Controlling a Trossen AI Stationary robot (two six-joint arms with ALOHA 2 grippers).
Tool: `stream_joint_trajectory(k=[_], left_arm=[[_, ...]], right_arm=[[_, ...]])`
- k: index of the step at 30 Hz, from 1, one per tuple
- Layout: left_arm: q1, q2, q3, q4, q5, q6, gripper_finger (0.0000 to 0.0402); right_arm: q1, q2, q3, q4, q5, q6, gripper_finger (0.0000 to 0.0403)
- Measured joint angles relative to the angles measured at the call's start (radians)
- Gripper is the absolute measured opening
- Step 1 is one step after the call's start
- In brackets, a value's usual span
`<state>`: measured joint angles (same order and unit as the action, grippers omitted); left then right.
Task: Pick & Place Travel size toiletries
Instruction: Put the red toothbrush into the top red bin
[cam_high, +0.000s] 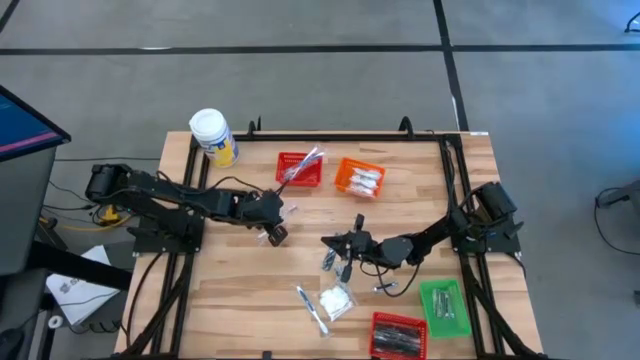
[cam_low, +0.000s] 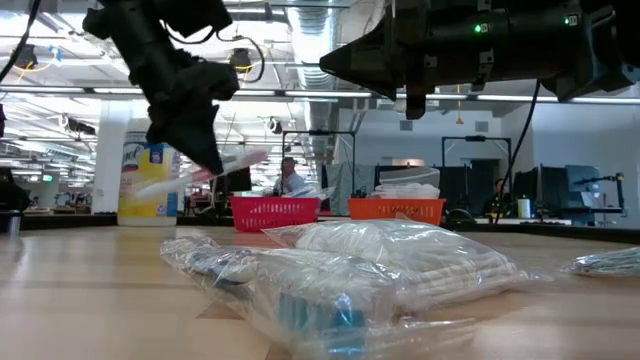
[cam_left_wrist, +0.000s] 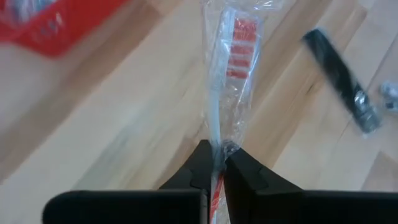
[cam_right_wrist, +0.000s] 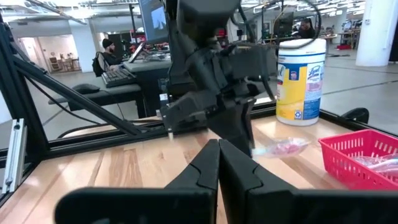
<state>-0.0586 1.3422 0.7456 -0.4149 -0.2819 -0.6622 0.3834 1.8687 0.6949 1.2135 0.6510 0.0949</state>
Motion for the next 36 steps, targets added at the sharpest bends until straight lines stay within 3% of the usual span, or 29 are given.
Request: stream_joint_trajectory(k=[13, 24, 29, 36], left_arm=[[0.037, -0.017, 0.001, 0.156, -0.101, 0.186, 0.0008], [0.233, -0.040, 0.040, 0.358, -0.170, 0.487, 0.0008], [0.368, -0.040, 0.068, 0.388, -0.090, 0.560, 0.0008], [0.472, -0.012, 0.068, 0.469, 0.016, 0.651, 0.0008]], right_arm=[[0.001, 0.000, 0.000, -0.012, 0.000, 0.001, 0.0000], [0.001, -0.001, 0.001, -0.031, 0.000, 0.003, 0.0000], [0.001, -0.001, 0.001, -0.031, 0.000, 0.003, 0.0000], [0.000, -0.001, 0.001, -0.032, 0.000, 0.002, 0.0000]])
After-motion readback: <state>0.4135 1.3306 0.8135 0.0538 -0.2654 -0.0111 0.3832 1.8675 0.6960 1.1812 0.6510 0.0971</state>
